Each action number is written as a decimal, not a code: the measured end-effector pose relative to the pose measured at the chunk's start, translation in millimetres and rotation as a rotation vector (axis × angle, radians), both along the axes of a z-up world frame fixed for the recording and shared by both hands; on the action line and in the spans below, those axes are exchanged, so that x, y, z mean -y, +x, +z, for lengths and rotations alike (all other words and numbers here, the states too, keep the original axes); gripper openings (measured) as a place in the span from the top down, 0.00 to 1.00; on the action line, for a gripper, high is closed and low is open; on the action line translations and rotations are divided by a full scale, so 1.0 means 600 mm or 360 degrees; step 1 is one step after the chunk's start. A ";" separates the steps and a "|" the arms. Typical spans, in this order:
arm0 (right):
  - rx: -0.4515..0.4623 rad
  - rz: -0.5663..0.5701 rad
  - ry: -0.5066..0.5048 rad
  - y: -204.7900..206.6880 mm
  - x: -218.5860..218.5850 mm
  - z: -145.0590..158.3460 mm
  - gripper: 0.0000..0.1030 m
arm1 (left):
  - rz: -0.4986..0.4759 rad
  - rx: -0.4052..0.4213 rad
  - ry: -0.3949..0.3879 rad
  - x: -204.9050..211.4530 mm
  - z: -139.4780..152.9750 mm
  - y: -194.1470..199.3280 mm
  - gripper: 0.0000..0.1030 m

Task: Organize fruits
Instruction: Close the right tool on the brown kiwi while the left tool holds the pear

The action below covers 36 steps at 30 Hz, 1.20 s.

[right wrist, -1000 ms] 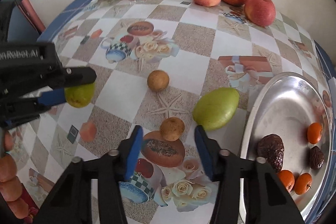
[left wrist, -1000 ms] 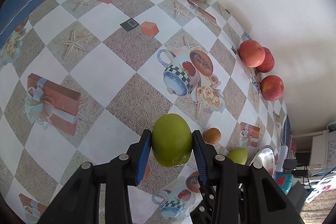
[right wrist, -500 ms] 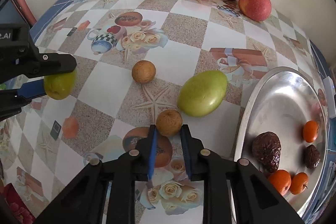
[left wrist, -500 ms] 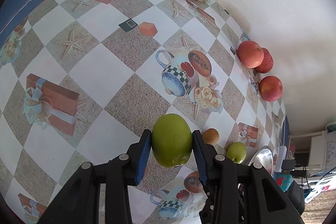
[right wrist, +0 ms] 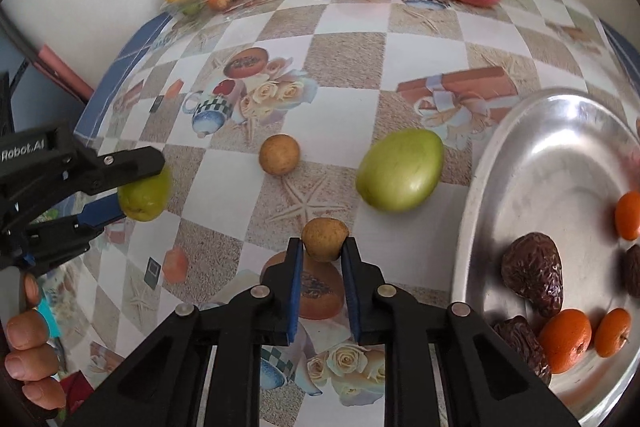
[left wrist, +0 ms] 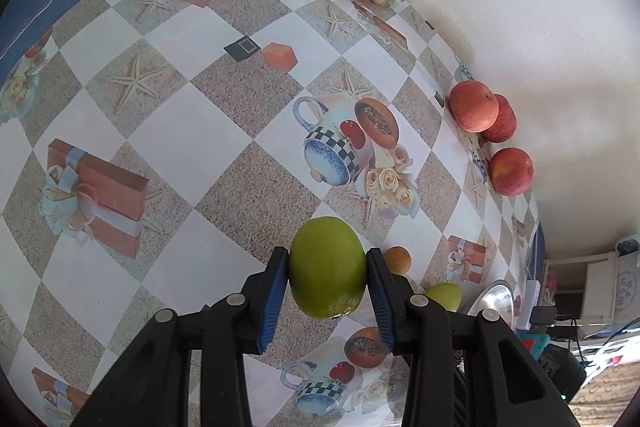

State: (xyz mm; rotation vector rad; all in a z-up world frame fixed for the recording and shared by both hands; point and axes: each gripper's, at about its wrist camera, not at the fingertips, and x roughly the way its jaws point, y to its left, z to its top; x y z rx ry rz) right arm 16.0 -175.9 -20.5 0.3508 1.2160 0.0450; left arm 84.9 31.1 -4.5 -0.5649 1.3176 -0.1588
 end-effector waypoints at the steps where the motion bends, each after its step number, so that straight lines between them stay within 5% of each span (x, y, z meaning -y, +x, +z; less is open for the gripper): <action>1: 0.0000 -0.0010 0.0019 0.000 0.004 -0.001 0.81 | -0.0001 0.0001 -0.0001 0.000 0.000 0.000 0.60; 26: 0.0207 -0.0295 0.0220 -0.048 0.117 0.079 0.81 | -0.0179 0.0010 0.0012 0.060 0.002 -0.018 0.59; 36: 0.0036 0.0032 0.0141 -0.055 0.022 0.054 0.76 | 0.0012 -0.0008 0.0116 -0.047 -0.005 -0.054 0.60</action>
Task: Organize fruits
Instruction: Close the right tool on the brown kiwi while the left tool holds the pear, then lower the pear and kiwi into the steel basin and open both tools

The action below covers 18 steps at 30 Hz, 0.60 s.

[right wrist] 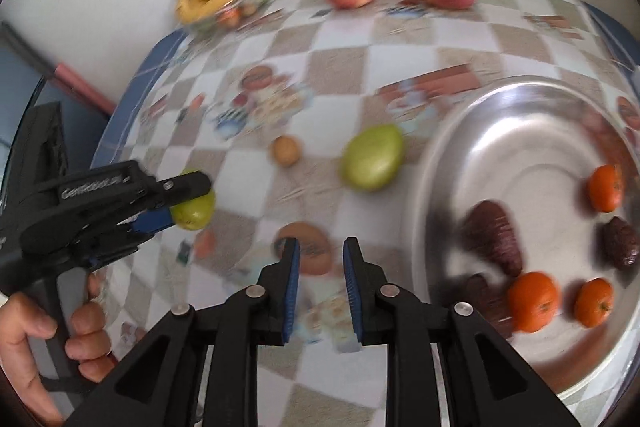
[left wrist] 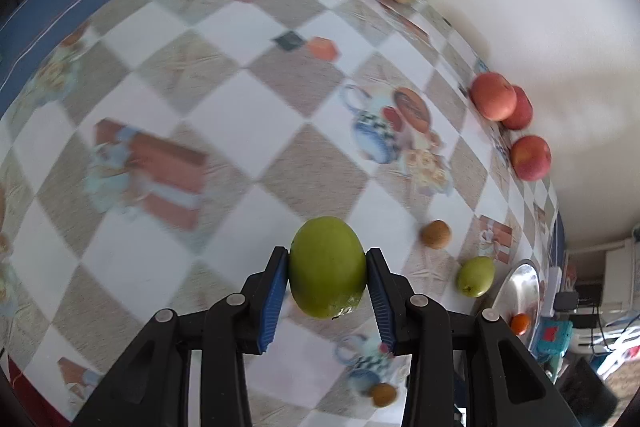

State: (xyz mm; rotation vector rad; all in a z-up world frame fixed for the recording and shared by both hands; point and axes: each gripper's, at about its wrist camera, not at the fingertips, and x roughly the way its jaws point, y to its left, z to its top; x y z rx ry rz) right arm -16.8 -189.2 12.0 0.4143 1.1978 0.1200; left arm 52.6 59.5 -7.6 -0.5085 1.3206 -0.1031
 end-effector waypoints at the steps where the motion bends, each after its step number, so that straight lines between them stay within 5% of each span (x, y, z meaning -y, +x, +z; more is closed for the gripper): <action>1: -0.0004 0.0029 0.0002 -0.001 -0.011 -0.001 0.73 | 0.0018 -0.0008 -0.0009 -0.010 -0.002 -0.005 0.60; 4: -0.0038 0.0135 -0.0010 -0.009 -0.051 -0.011 0.65 | 0.0048 -0.0024 -0.0038 -0.031 -0.005 -0.020 0.60; 18: -0.0179 0.0146 -0.0129 -0.042 -0.072 -0.052 0.65 | 0.0028 -0.0038 -0.0082 -0.027 -0.007 -0.026 0.60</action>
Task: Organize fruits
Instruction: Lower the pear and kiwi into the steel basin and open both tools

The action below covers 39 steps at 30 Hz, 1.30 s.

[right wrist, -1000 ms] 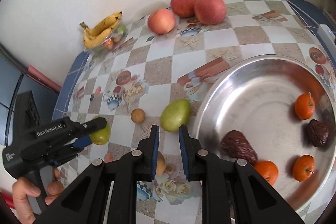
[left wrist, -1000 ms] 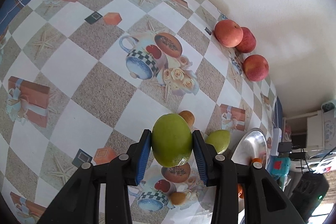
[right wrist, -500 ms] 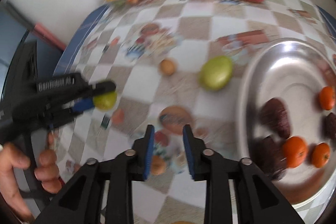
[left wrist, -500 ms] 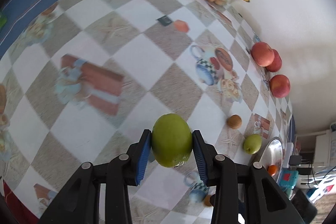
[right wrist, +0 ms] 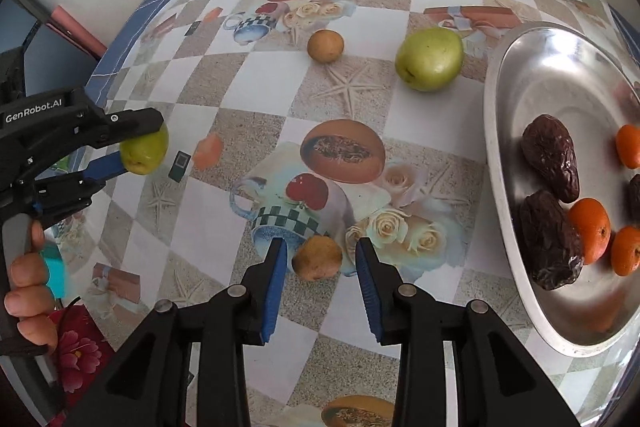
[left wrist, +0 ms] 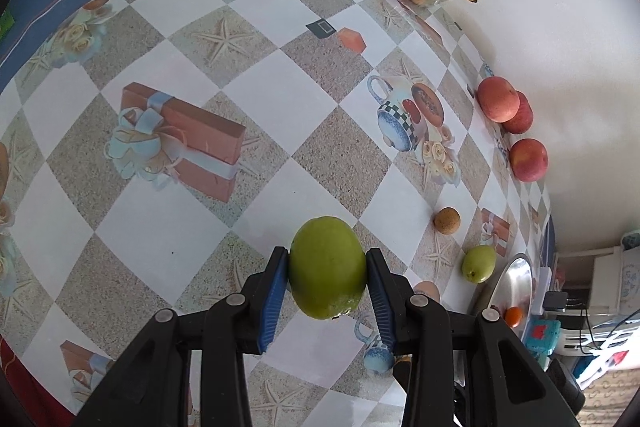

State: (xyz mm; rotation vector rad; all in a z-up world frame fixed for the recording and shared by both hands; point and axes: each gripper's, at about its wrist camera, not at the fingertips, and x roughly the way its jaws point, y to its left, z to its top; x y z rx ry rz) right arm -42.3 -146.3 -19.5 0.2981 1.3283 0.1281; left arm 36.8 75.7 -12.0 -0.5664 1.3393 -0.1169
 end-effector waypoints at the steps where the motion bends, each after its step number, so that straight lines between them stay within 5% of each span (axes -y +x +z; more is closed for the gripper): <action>1: 0.0003 0.0007 0.0001 -0.002 0.000 0.000 0.66 | -0.0002 0.0003 -0.0001 0.001 0.001 0.000 0.60; 3: 0.0009 0.0011 -0.0008 -0.002 -0.004 0.000 0.73 | -0.0008 0.0006 -0.0002 0.003 0.001 0.000 0.60; 14: 0.0099 -0.0008 0.0013 0.000 0.004 0.026 0.73 | -0.0041 0.0016 -0.0030 0.022 0.006 0.000 0.60; 20: 0.0159 -0.0063 0.0051 -0.001 0.028 0.050 0.73 | -0.0165 0.0043 -0.0028 0.088 0.023 0.012 0.60; 33: 0.0206 -0.0682 -0.0107 0.015 0.238 0.088 0.73 | -0.0804 0.0106 -0.0135 0.385 0.044 0.025 0.59; 39: 0.0143 -0.0884 -0.0137 -0.007 0.313 0.062 0.72 | -0.0923 0.0083 -0.0167 0.429 0.031 0.015 0.50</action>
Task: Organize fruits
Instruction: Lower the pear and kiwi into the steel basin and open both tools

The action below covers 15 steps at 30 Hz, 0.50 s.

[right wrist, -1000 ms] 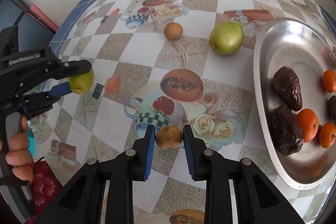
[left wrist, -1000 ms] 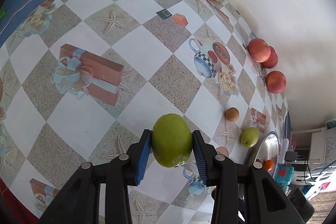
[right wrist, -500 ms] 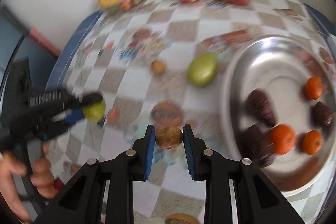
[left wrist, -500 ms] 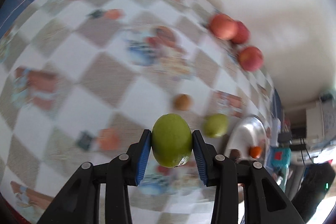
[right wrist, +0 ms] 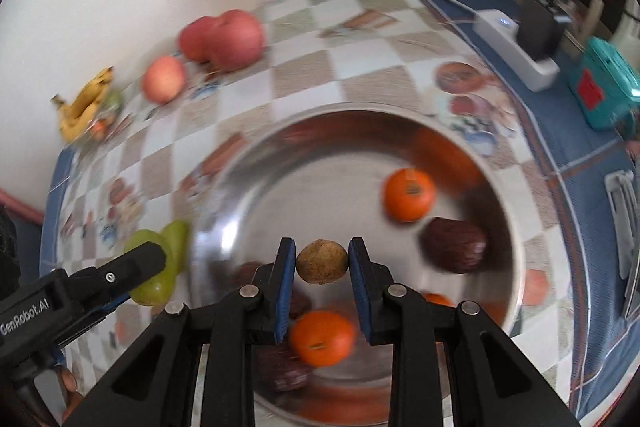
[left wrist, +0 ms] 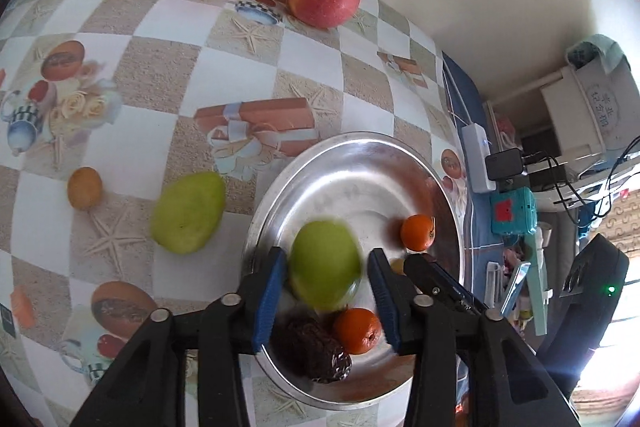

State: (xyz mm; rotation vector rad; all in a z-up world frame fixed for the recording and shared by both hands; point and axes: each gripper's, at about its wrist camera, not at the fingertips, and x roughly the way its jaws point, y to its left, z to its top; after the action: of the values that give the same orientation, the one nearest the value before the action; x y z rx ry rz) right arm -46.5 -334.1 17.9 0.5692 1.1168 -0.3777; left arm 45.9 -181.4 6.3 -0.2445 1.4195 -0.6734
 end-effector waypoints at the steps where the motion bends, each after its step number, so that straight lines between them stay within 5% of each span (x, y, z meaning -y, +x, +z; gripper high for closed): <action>1: -0.0009 -0.0014 -0.0001 -0.005 0.008 -0.002 0.72 | 0.0007 -0.0003 -0.0005 -0.002 0.000 0.002 0.48; 5: -0.0028 -0.0064 -0.0012 -0.012 0.026 -0.008 0.70 | 0.0037 0.0049 0.0035 -0.026 0.008 0.013 0.46; 11: -0.0033 -0.0076 -0.0018 -0.018 0.030 -0.009 0.64 | 0.0237 0.0166 0.0255 -0.104 0.007 0.034 0.20; 13: -0.0043 -0.0070 -0.0031 -0.016 0.029 -0.010 0.47 | 0.0334 0.0202 0.0358 -0.139 0.006 0.045 0.04; 15: -0.0047 -0.0059 -0.0053 -0.013 0.023 -0.010 0.30 | 0.0421 0.0248 0.0434 -0.173 0.007 0.053 0.00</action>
State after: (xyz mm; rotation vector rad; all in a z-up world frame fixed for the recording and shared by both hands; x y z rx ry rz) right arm -54.1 -348.1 11.7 0.5572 1.1275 -0.4376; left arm 77.4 -77.7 10.6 -0.1566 1.2838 -0.2719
